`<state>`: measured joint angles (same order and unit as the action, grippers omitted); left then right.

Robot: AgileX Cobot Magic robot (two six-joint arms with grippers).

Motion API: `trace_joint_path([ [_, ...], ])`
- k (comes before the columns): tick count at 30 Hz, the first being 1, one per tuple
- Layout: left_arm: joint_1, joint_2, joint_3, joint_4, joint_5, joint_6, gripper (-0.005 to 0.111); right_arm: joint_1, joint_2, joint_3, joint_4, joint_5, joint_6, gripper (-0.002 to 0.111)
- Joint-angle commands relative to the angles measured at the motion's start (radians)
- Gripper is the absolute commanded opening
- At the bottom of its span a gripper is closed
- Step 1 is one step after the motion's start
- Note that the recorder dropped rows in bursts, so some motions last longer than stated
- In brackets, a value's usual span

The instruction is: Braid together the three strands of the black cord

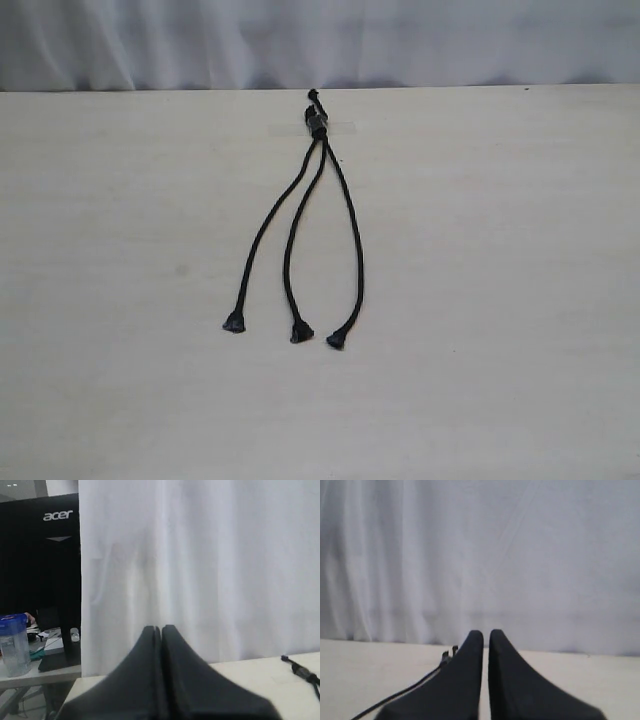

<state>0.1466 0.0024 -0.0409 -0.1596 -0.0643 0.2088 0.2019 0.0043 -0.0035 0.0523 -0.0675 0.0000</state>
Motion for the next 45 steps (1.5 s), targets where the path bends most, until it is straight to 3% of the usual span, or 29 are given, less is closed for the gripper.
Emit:
trace_joint_path([
  [1, -0.003, 0.001, -0.013, -0.070, -0.008, -0.007, 0.000, -0.006, 0.028, -0.071, 0.034, 0.193, -0.011, 0.004],
  [11, 0.074, 0.558, -0.354, -0.034, 0.445, -0.007, 0.000, -0.006, 0.612, -0.436, 0.048, 0.661, -0.011, 0.004],
  [16, 0.074, 0.810, -0.461, -0.077, 0.537, -0.003, 0.000, -0.006, 0.895, -0.514, 0.235, 0.592, -0.011, 0.004],
  [20, 0.074, 0.895, -0.466, -0.107, 0.555, -0.018, 0.000, -0.004, 1.056, -0.520, 0.325, 0.480, -0.019, 0.004],
  [23, 0.074, 0.931, -0.476, -0.210, 0.582, -0.023, 0.000, 0.023, 1.186, -0.583, 0.332, 0.503, -0.095, 0.004],
  [31, 0.072, 1.077, -0.583, -0.209, 0.780, -0.023, 0.000, 0.263, 1.561, -0.908, 0.289, 0.622, -0.105, 0.004],
  [37, -0.043, 1.165, -0.657, -0.063, 0.811, -0.159, 0.000, 0.422, 1.826, -1.174, 0.083, 0.736, 0.076, 0.006],
  [41, -0.156, 1.220, -0.697, 0.070, 0.828, -0.303, 0.000, 0.480, 1.963, -1.345, -0.043, 0.883, 0.177, 0.021],
  [45, -0.214, 1.251, -0.729, 0.095, 0.839, -0.329, 0.000, 0.511, 2.061, -1.455, -0.062, 0.932, 0.179, 0.036],
])
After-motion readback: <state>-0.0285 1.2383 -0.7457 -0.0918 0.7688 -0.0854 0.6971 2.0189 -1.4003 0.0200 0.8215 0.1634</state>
